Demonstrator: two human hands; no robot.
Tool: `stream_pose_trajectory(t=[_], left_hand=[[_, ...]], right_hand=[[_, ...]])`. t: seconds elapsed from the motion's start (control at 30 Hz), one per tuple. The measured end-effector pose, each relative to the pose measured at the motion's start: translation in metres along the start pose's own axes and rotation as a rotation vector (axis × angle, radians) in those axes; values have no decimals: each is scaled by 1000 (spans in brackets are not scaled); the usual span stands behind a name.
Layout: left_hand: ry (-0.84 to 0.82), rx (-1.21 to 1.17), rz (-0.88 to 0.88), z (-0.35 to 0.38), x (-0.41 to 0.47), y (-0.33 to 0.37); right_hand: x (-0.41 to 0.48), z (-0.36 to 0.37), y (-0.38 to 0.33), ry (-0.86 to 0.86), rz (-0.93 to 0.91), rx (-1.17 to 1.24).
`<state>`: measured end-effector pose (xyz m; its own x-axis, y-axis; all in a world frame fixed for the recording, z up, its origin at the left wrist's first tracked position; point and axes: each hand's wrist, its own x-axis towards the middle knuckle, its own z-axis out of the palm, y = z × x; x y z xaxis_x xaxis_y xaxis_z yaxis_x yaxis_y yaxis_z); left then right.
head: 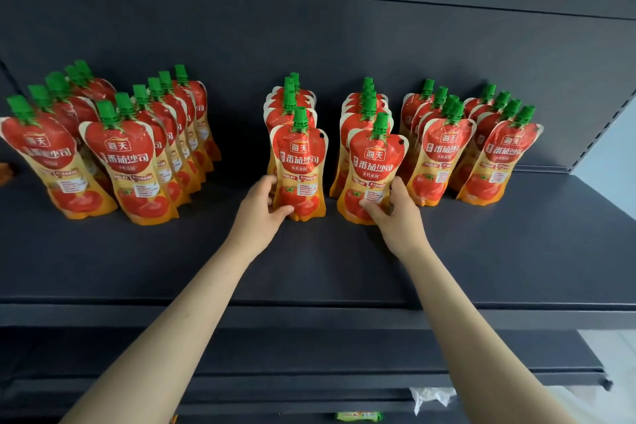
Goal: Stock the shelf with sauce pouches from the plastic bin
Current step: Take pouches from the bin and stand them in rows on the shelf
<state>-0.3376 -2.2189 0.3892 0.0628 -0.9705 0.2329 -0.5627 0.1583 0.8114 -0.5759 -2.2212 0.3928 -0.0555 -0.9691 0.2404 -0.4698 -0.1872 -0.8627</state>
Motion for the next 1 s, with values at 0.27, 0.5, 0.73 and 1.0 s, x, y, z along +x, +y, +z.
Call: stream_pose_trajectory(t=[0.27,0.5,0.73,1.0], left_hand=[[-8,-48,27,-2,16,-19],[40,-65,43,1,24,-23],[96,-102,10,2,24,-19],[127,-58,3,7,23,-19]], right_hand=[[3,17,-4,133,4,43],[6,23,-1,212,-47,-49],[10,24,-1,195,-36,-57],[17,23,5,172,-3,-70]])
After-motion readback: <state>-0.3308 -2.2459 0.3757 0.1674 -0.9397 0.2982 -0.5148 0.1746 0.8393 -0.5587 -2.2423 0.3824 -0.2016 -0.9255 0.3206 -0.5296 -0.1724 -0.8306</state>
